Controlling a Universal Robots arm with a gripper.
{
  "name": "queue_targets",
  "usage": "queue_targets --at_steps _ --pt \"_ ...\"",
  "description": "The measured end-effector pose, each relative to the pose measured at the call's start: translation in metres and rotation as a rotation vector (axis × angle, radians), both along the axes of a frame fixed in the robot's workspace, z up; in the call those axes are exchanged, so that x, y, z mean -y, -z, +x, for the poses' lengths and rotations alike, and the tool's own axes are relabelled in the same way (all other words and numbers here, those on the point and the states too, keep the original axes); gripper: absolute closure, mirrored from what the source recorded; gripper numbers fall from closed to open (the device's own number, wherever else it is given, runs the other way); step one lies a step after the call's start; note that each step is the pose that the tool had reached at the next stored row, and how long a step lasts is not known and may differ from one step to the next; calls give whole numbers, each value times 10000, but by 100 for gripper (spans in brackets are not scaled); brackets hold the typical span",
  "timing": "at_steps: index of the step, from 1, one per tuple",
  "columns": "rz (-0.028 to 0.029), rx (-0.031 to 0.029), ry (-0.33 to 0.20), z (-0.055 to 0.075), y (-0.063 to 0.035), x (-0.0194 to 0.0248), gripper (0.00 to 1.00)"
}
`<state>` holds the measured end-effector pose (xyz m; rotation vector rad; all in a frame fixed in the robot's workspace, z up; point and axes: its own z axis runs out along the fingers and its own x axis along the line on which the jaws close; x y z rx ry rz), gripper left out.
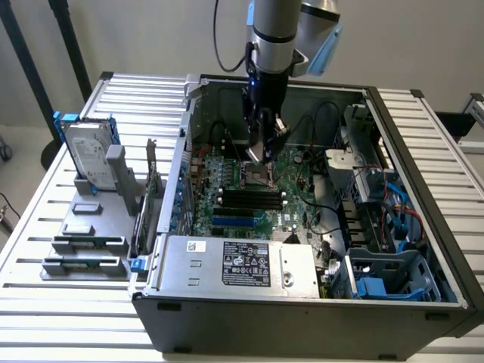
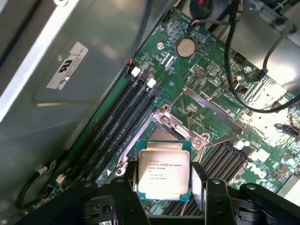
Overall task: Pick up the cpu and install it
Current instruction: 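Place the cpu into insertion slot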
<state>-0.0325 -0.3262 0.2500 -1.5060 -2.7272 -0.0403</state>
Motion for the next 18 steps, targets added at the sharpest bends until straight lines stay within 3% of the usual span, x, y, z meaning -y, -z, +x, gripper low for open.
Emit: queue_targets --at_steps 14,18 --pt "-17 -307 2469 0 110 0 45" --pt "-9 -331 3199 0 144 0 45"
